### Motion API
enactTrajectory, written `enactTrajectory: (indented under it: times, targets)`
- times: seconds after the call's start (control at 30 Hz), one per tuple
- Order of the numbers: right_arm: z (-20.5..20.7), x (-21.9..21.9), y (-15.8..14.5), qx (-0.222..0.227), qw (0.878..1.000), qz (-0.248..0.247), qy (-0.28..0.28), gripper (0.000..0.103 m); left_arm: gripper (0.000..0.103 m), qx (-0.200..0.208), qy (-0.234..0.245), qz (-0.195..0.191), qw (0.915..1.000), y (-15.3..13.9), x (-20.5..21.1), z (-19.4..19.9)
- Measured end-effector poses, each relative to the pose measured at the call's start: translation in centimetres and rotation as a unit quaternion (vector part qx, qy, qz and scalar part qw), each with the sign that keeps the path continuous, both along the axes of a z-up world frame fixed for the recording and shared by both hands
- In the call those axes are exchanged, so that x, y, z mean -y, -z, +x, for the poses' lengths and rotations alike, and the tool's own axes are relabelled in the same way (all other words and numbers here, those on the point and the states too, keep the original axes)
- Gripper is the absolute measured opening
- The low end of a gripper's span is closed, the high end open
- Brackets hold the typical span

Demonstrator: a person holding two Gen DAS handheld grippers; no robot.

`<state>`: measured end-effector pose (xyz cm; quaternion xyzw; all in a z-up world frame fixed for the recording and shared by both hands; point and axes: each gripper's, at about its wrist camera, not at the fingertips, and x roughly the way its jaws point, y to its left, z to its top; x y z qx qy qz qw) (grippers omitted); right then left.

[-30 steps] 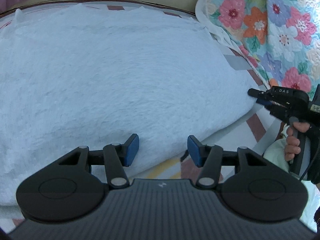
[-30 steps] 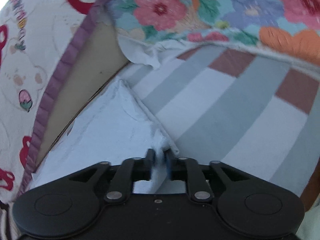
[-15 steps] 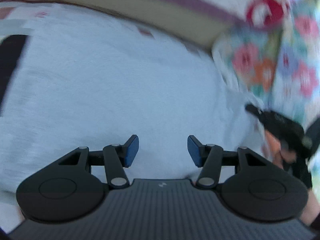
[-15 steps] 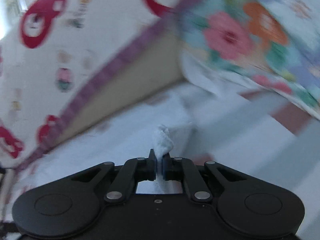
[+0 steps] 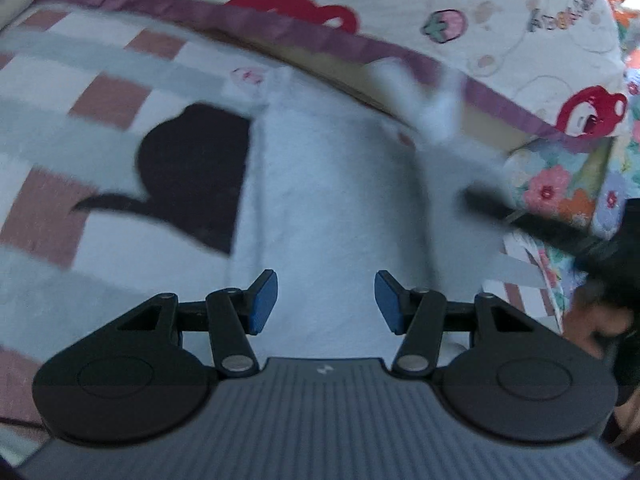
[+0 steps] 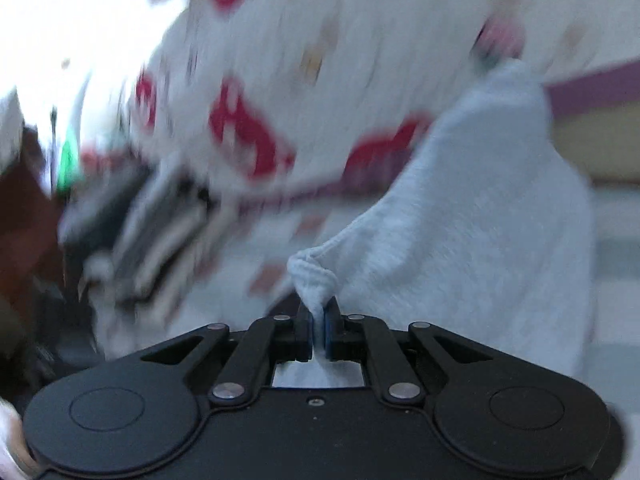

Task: Fold clothes

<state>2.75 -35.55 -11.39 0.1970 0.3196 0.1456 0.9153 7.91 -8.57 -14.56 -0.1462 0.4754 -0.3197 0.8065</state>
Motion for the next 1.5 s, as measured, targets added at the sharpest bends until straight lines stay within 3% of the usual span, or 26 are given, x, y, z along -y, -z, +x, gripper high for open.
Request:
enactTrajectory:
  times: [0.1,0.17,0.43,0.6,0.77,0.9,1.03,1.13,1.2,1.23,1.27,1.33,1.43,1.5]
  targets:
    - [1.3,-2.6,3.8,-0.054,0.998,-0.018,-0.027,0.008,0.053,-0.021,-0.011,-0.011,0.9997,1.4,-1.0,-0.3]
    - [1.4,-3.4,4.7,-0.064,0.997,-0.027,-0.029,0.008,0.053,-0.023,-0.015,-0.015,0.9995,2.0,-1.4,-0.7]
    - [1.0,-2.6,3.4,-0.043,0.999,-0.019,-0.025,0.008,0.053,0.011,-0.004,-0.033,0.9994,1.5,-1.7,-0.9]
    - [0.6,-2.7,3.1,-0.029,0.999,-0.014,-0.029,0.008,0.052,0.01,0.005,-0.087,0.9962,0.5,-1.8,-0.6]
    - [0.6,-3.9,2.7,-0.019,0.997,-0.04,-0.063,0.008,0.052,-0.033,-0.006,-0.133,0.9906,1.2,-1.5,0.9]
    - [0.3,-5.5,3.9,-0.021,0.99,-0.11,-0.092,0.008,0.052,-0.086,-0.021,-0.147,0.9851,3.2,-0.6,2.0]
    - [-1.0,-6.4,4.1,-0.001,0.982,-0.161,-0.102,0.01,0.054,-0.104,-0.002,-0.12,0.9874,4.2,1.5,3.0]
    - [-3.1,-5.6,3.2,0.013,0.981,-0.165,-0.097,0.011,0.053,-0.099,0.006,-0.086,0.9913,4.6,3.5,3.3]
    - [-4.9,-4.3,2.7,0.014,0.983,-0.171,-0.071,0.029,0.052,-0.089,0.01,-0.061,0.9941,4.8,4.6,3.4]
    - [-6.0,-3.5,2.7,0.008,0.982,-0.183,-0.05,0.032,0.047,-0.083,0.013,-0.047,0.9954,4.9,5.1,3.5]
    - [-7.0,-2.6,2.7,0.001,0.981,-0.194,-0.029,0.033,0.029,-0.075,0.019,-0.032,0.9965,4.8,5.6,3.5]
    - [-9.0,-1.3,3.0,-0.018,0.974,-0.225,0.005,0.033,0.015,-0.055,0.026,-0.007,0.9981,4.6,6.4,3.4]
    - [-11.1,-0.1,3.9,-0.048,0.962,-0.269,0.024,0.036,0.008,-0.024,0.032,0.015,0.9991,4.1,7.2,3.0]
    - [-11.7,0.4,4.5,-0.06,0.958,-0.279,0.029,0.038,0.007,0.021,0.037,0.027,0.9987,2.9,7.5,2.2]
